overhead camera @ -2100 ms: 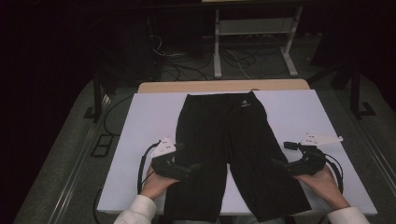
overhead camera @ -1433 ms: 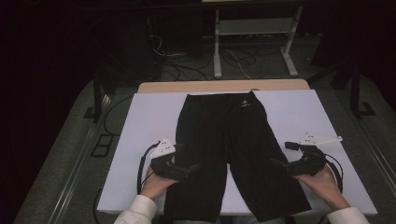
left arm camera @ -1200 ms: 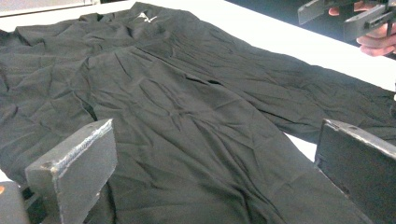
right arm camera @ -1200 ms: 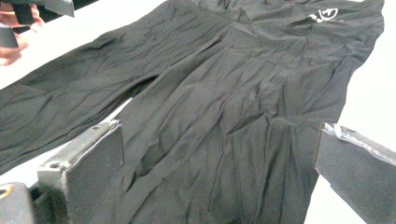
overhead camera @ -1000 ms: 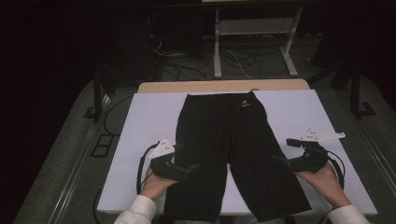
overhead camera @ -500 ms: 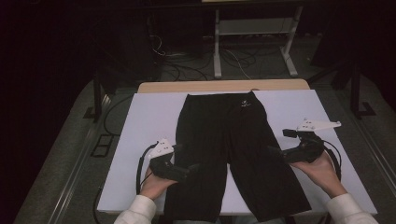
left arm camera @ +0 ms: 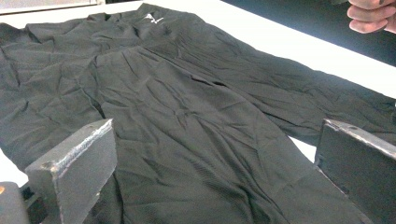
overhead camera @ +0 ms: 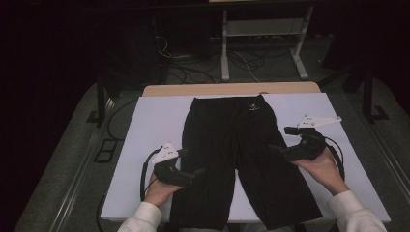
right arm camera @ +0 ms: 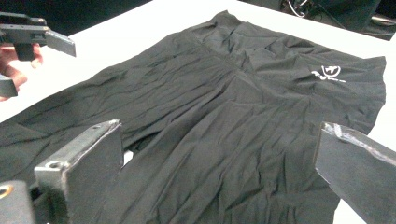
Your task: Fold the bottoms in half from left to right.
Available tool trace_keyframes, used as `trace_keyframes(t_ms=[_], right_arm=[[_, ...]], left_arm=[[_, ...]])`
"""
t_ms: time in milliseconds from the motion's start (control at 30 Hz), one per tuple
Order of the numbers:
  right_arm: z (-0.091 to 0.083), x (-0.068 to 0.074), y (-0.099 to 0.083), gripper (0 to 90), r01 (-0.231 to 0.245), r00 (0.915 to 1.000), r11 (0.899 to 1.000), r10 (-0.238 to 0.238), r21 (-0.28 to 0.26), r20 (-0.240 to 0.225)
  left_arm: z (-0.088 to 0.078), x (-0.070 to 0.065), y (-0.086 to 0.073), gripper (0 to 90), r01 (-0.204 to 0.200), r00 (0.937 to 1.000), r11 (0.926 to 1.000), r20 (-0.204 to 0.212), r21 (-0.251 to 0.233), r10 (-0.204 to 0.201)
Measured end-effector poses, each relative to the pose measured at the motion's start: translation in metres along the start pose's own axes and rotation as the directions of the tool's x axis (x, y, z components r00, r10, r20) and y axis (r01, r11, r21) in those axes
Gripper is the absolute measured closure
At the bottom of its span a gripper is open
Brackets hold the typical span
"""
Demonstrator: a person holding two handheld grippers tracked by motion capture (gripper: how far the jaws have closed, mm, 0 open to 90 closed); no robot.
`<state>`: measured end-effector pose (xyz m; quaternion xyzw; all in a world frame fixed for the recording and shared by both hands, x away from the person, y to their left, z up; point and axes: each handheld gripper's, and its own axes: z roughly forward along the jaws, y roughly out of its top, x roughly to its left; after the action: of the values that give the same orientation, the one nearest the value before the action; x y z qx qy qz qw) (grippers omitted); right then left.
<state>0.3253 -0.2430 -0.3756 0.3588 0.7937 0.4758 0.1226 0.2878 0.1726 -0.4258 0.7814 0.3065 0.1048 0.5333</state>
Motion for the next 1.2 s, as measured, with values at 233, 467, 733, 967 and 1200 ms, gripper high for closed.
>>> trace_keyframes(t_ms=[233, 467, 733, 967, 1200], right_arm=[[0.008, 0.001, 0.010, 1.7, 0.004, 0.9999, 1.000, -0.004, 0.001, -0.011], [0.017, -0.001, 0.014, 1.7, -0.006, 0.9998, 1.000, 0.007, 0.004, -0.019], [0.028, -0.004, 0.024, 1.7, -0.006, 0.9997, 1.000, 0.006, 0.009, -0.024], [0.038, -0.004, 0.033, 1.7, 0.004, 0.9996, 1.000, -0.004, 0.018, -0.027], [0.049, -0.004, 0.038, 1.7, 0.002, 0.9995, 1.000, -0.001, 0.031, -0.030]], left_arm=[[0.000, 0.001, -0.001, 0.0, 0.002, 1.0000, 1.0000, 0.001, 0.003, -0.002], [-0.001, 0.001, -0.001, 0.0, 0.007, 1.0000, 1.0000, -0.005, 0.002, -0.007], [-0.001, 0.001, -0.001, 0.0, 0.008, 0.9999, 1.0000, -0.010, 0.003, -0.007], [-0.001, 0.001, -0.001, 0.0, 0.008, 0.9999, 1.0000, -0.011, 0.002, -0.008], [-0.001, 0.001, -0.001, 0.0, 0.007, 0.9999, 1.0000, -0.011, 0.002, -0.007]])
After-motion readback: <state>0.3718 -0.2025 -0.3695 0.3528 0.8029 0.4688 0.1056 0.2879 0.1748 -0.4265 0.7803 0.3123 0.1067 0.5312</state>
